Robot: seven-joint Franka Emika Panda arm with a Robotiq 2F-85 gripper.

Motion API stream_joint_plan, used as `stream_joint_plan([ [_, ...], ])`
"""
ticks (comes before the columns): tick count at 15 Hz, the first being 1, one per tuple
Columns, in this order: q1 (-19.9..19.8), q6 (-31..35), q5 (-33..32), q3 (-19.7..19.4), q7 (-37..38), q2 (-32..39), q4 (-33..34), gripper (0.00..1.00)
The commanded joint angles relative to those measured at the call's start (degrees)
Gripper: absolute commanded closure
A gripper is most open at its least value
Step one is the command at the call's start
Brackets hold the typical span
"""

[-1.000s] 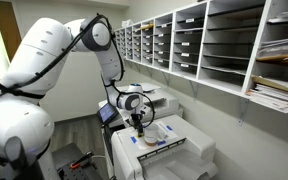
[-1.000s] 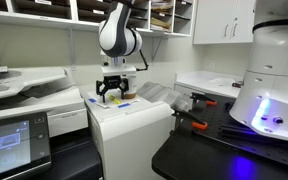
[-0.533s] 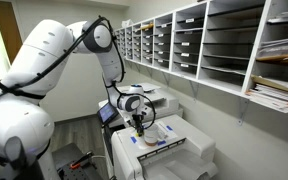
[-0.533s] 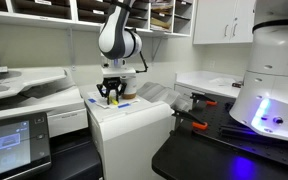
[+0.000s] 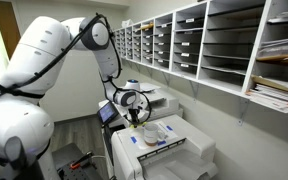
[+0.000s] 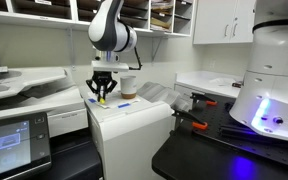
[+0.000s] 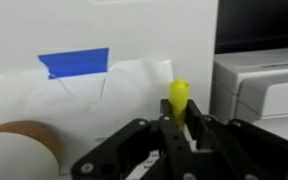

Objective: Put the marker in the cup

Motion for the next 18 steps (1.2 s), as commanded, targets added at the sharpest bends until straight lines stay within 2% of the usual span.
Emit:
stream_joint_plan([
  [1, -6.0, -7.6, 10.3, 7.5, -2.8, -5.2, -0.8, 0.95],
  [3, -7.6, -11.2, 16.9, 9.4, -2.4, -7.3, -0.2, 0.95],
  [6, -9.8, -15.4, 26.4, 10.1, -1.8, -10.3, 0.7, 0.95],
  [9, -13.1, -23.9, 35.4, 10.1, -5.1, -11.9, 2.6, 0.95],
  [13, -15.8, -36.3, 45.3, 6.9, -9.3, -12.0, 5.2, 0.95],
  [18, -18.9, -53.6, 53.3, 1.3, -11.1, -10.8, 7.9, 0.95],
])
